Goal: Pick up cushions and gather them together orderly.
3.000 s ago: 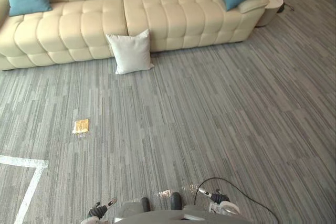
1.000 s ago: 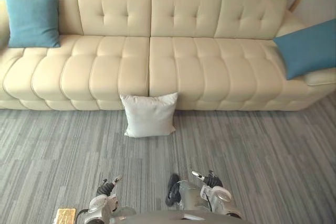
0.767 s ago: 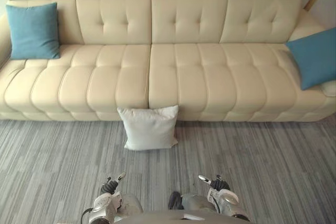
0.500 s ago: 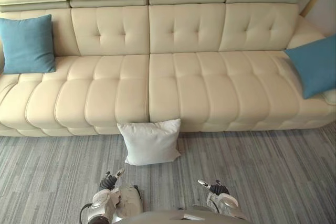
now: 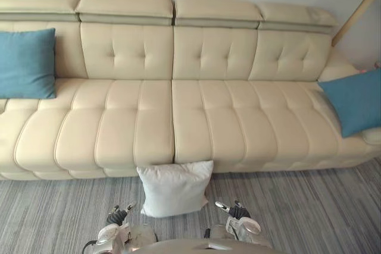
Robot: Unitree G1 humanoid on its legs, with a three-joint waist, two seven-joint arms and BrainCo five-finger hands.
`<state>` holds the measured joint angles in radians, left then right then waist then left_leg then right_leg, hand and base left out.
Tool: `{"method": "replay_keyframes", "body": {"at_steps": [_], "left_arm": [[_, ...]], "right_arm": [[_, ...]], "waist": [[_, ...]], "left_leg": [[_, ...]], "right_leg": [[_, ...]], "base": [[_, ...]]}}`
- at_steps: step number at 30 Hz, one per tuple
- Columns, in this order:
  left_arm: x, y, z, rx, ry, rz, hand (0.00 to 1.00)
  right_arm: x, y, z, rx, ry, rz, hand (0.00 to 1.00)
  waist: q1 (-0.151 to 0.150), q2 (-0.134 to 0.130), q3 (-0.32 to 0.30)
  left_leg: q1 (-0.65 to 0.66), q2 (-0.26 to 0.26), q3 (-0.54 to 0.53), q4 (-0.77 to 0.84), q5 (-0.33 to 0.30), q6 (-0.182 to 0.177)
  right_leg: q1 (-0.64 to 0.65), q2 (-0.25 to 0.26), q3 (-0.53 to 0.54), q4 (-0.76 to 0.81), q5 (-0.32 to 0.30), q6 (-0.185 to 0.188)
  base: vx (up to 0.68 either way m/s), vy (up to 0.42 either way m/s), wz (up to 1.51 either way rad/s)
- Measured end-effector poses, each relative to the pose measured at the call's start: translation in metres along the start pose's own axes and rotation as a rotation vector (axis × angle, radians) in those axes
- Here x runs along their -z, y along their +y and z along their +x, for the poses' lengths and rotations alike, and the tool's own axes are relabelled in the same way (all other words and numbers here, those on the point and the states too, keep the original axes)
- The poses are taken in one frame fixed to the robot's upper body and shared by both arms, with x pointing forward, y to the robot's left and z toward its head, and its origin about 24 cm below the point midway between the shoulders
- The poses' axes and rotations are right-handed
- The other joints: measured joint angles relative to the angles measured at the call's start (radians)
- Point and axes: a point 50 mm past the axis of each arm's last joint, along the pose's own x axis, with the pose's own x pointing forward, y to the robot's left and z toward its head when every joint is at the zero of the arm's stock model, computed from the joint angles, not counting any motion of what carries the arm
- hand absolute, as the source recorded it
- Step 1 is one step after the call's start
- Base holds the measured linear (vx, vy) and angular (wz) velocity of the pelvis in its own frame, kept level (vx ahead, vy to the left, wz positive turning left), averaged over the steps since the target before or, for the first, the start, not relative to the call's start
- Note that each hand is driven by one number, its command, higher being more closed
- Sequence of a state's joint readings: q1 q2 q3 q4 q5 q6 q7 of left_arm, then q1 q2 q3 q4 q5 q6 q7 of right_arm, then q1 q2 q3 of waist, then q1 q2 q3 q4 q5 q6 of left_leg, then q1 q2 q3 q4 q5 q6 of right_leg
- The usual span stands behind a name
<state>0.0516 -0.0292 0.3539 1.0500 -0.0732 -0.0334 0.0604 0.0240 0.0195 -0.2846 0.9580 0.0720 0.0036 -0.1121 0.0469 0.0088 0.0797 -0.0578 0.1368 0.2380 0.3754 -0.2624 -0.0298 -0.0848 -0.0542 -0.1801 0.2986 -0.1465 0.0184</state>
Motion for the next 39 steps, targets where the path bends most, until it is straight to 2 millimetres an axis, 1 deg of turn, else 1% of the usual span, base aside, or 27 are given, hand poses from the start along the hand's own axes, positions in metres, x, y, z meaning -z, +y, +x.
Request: {"method": "replay_keyframes", "body": {"at_steps": [1, 3, 4, 5, 10, 13, 14, 15, 16, 17, 18, 19, 20, 21, 22, 23, 25, 27, 29, 30, 32, 33, 34, 35, 36, 38, 39], "left_arm": [[0.001, 0.0, 0.0, -0.001, 0.002, -0.001, 0.0], [0.001, 0.001, 0.0, -0.004, 0.002, -0.005, 0.0], [0.002, 0.002, 0.0, -0.006, 0.004, -0.007, 0.0], [0.002, 0.003, -0.001, -0.009, 0.005, -0.008, 0.0], [0.0, 0.006, 0.0, -0.022, -0.006, -0.005, 0.0], [-0.007, 0.006, 0.001, -0.049, -0.025, 0.004, 0.0], [-0.015, 0.006, 0.002, -0.061, -0.047, 0.001, 0.0], [-0.031, -0.001, 0.005, -0.057, -0.09, -0.014, 0.0], [-0.041, -0.005, 0.006, -0.052, -0.12, -0.022, 0.0], [-0.057, -0.011, 0.007, -0.04, -0.165, -0.032, 0.0], [-0.073, -0.016, 0.008, -0.031, -0.202, -0.057, 0.0], [-0.081, -0.017, 0.008, -0.033, -0.222, -0.074, 0.0], [-0.095, -0.019, 0.008, -0.03, -0.257, -0.095, 0.0], [-0.1, -0.02, 0.007, -0.027, -0.27, -0.1, 0.0], [-0.119, -0.021, 0.005, -0.02, -0.338, -0.119, 0.0], [-0.128, -0.021, 0.003, -0.014, -0.37, -0.128, 0.0], [-0.159, -0.022, -0.003, 0.0, -0.466, -0.152, 0.0], [-0.182, -0.024, -0.008, 0.009, -0.529, -0.171, 0.0], [-0.211, -0.032, -0.017, 0.031, -0.613, -0.207, 0.0], [-0.217, -0.034, -0.019, 0.036, -0.629, -0.212, 0.0], [-0.239, -0.041, -0.027, 0.053, -0.685, -0.24, 0.0], [-0.261, -0.049, -0.038, 0.072, -0.749, -0.254, 0.0], [-0.267, -0.051, -0.042, 0.075, -0.767, -0.259, 0.0], [-0.284, -0.058, -0.053, 0.096, -0.822, -0.273, 0.0], [-0.296, -0.062, -0.063, 0.109, -0.867, -0.286, 0.0], [-0.313, -0.069, -0.078, 0.12, -0.938, -0.3, 0.0], [-0.318, -0.071, -0.084, 0.124, -0.963, -0.304, 0.0]], "right_arm": [[0.002, -0.002, 0.0, 0.008, 0.005, 0.007, 0.0], [0.003, -0.004, -0.001, 0.012, 0.01, 0.01, 0.0], [0.004, -0.004, -0.001, 0.014, 0.013, 0.009, 0.0], [0.006, -0.004, -0.001, 0.014, 0.016, 0.01, 0.0], [0.008, -0.006, -0.002, 0.023, 0.02, -0.02, 0.0], [-0.001, 0.001, 0.0, 0.014, -0.013, -0.097, 0.0], [-0.006, 0.006, 0.0, 0.01, -0.031, -0.131, 0.0], [-0.017, 0.014, 0.002, -0.008, -0.068, -0.157, 0.0], [-0.028, 0.019, 0.003, -0.019, -0.104, -0.167, 0.0], [-0.048, 0.026, 0.004, -0.031, -0.166, -0.183, 0.0], [-0.065, 0.031, 0.004, -0.029, -0.218, -0.18, 0.0], [-0.079, 0.034, 0.004, -0.033, -0.262, -0.178, 0.0], [-0.099, 0.039, 0.003, -0.04, -0.322, -0.186, 0.0], [-0.104, 0.041, 0.002, -0.043, -0.339, -0.185, 0.0], [-0.123, 0.045, 0.0, -0.05, -0.394, -0.185, 0.0], [-0.133, 0.046, -0.001, -0.046, -0.42, -0.178, 0.0], [-0.161, 0.051, -0.007, -0.041, -0.496, -0.129, 0.0], [-0.183, 0.055, -0.012, -0.042, -0.548, -0.078, 0.0], [-0.211, 0.057, -0.021, -0.033, -0.619, -0.012, 0.0], [-0.218, 0.057, -0.022, -0.029, -0.634, -0.002, 0.0], [-0.242, 0.062, -0.032, -0.021, -0.697, 0.019, 0.0], [-0.269, 0.068, -0.045, -0.024, -0.771, 0.034, 0.0], [-0.277, 0.07, -0.049, -0.023, -0.795, 0.042, 0.0], [-0.3, 0.075, -0.066, -0.029, -0.877, 0.071, 0.0], [-0.317, 0.078, -0.081, -0.042, -0.946, 0.096, 0.0], [-0.339, 0.081, -0.103, -0.041, -1.045, 0.135, 0.0], [-0.345, 0.082, -0.11, -0.042, -1.072, 0.142, 0.0]], "waist": [[0.004, -0.005, -0.001], [0.003, -0.005, -0.003], [0.005, -0.011, -0.006], [0.007, -0.007, -0.014], [0.012, -0.021, -0.012], [0.013, -0.028, 0.006], [0.015, -0.021, 0.023], [0.012, -0.029, 0.041], [0.014, -0.023, 0.07], [0.016, -0.018, 0.113], [0.015, -0.017, 0.133], [0.015, -0.018, 0.142], [0.013, -0.019, 0.174], [0.013, -0.018, 0.183], [0.008, -0.014, 0.205], [0.006, -0.011, 0.215], [0.004, -0.007, 0.236], [0.002, -0.006, 0.274], [0.001, -0.003, 0.297], [0.0, -0.003, 0.302], [-0.001, -0.003, 0.331], [0.0, -0.003, 0.359], [0.001, -0.003, 0.364], [0.002, -0.001, 0.399], [0.002, -0.001, 0.415], [0.003, -0.001, 0.419], [0.003, -0.001, 0.426]], "left_leg": [[0.014, 0.006, -0.009, -0.015, 0.0, -0.01], [0.027, 0.004, -0.018, -0.03, 0.003, -0.016], [0.025, 0.002, -0.018, -0.035, 0.006, -0.017], [0.025, -0.002, -0.017, -0.048, 0.012, -0.017], [0.023, -0.034, -0.018, -0.085, 0.032, 0.001], [-0.001, -0.052, -0.026, -0.086, 0.039, 0.012], [-0.046, -0.052, -0.038, -0.057, 0.038, 0.015], [-0.111, -0.044, -0.053, 0.002, 0.031, 0.024], [-0.154, -0.039, -0.059, 0.041, 0.026, 0.028], [-0.216, -0.031, -0.069, 0.09, 0.021, 0.034], [-0.299, -0.023, -0.069, 0.147, 0.017, 0.041], [-0.351, -0.021, -0.068, 0.177, 0.006, 0.042], [-0.399, -0.017, -0.063, 0.228, -0.009, 0.044], [-0.41, -0.015, -0.061, 0.243, -0.013, 0.047], [-0.468, -0.006, -0.057, 0.307, -0.04, 0.046], [-0.503, -0.003, -0.058, 0.336, -0.046, 0.048], [-0.614, 0.013, -0.048, 0.394, -0.053, 0.045], [-0.681, 0.023, -0.048, 0.425, -0.051, 0.048], [-0.801, 0.031, -0.048, 0.449, -0.033, 0.053], [-0.824, 0.031, -0.049, 0.452, -0.028, 0.054], [-0.892, 0.036, -0.05, 0.47, -0.017, 0.057], [-0.974, 0.051, -0.051, 0.503, -0.007, 0.062], [-0.996, 0.055, -0.051, 0.512, -0.006, 0.062], [-1.03, 0.06, -0.052, 0.531, -0.004, 0.064], [-1.067, 0.063, -0.052, 0.544, -0.004, 0.064], [-1.134, 0.066, -0.053, 0.563, -0.002, 0.065], [-1.148, 0.067, -0.053, 0.568, -0.002, 0.065]], "right_leg": [[0.026, 0.009, -0.008, -0.029, 0.006, -0.001], [0.052, 0.012, -0.019, -0.06, 0.016, 0.002], [0.053, 0.013, -0.019, -0.07, 0.022, 0.003], [0.056, 0.013, -0.017, -0.092, 0.035, 0.006], [0.087, 0.0, -0.017, -0.188, 0.09, 0.027], [0.075, -0.014, -0.024, -0.19, 0.095, 0.032], [0.037, -0.016, -0.029, -0.17, 0.094, 0.032], [-0.019, -0.016, -0.038, -0.131, 0.092, 0.028], [-0.056, -0.015, -0.041, -0.101, 0.089, 0.024], [-0.118, -0.015, -0.04, -0.049, 0.08, 0.017], [-0.215, -0.02, -0.03, 0.03, 0.068, 0.011], [-0.279, -0.026, -0.02, 0.084, 0.052, 0.011], [-0.342, -0.036, -0.006, 0.159, 0.025, 0.013], [-0.357, -0.037, 0.0, 0.179, 0.02, 0.013], [-0.429, -0.044, 0.015, 0.255, -0.009, 0.013], [-0.468, -0.046, 0.023, 0.289, -0.02, 0.011], [-0.59, -0.045, 0.043, 0.35, -0.021, 0.001], [-0.659, -0.043, 0.051, 0.374, -0.013, -0.001], [-0.778, -0.041, 0.055, 0.398, 0.002, -0.008], [-0.802, -0.041, 0.056, 0.403, 0.004, -0.009], [-0.871, -0.041, 0.056, 0.422, 0.012, -0.014], [-0.95, -0.034, 0.057, 0.448, 0.027, -0.013], [-0.971, -0.031, 0.058, 0.456, 0.028, -0.013], [-1.008, -0.029, 0.059, 0.481, 0.032, -0.016], [-1.047, -0.029, 0.061, 0.497, 0.032, -0.016], [-1.117, -0.029, 0.065, 0.521, 0.032, -0.016], [-1.134, -0.029, 0.066, 0.527, 0.032, -0.016]], "base": [[0.04, -0.044, 0.1], [0.03, -0.017, 0.14], [0.01, 0.016, 0.08], [0.0, 0.0, 0.0], [-0.02, 0.067, 0.05], [-0.07, 0.065, 0.13], [-0.09, 0.042, 0.23], [-0.1, 0.042, 0.23], [-0.15, 0.041, 0.17], [-0.25, 0.046, 0.01], [-0.28, 0.051, -0.08], [-0.26, 0.049, -0.17], [-0.2, 0.032, -0.16], [-0.29, 0.024, -0.23], [-0.25, 0.007, -0.17], [-0.3, -0.001, -0.21], [-0.24, -0.022, -0.2], [-0.2, -0.026, -0.17], [-0.16, -0.038, -0.08], [-0.11, -0.043, -0.01], [-0.08, -0.034, -0.04], [-0.06, -0.019, -0.11], [-0.05, -0.01, -0.14], [-0.03, 0.004, -0.09], [-0.03, 0.004, -0.07], [-0.04, 0.0, -0.04], [-0.05, 0.0, -0.01]]}}
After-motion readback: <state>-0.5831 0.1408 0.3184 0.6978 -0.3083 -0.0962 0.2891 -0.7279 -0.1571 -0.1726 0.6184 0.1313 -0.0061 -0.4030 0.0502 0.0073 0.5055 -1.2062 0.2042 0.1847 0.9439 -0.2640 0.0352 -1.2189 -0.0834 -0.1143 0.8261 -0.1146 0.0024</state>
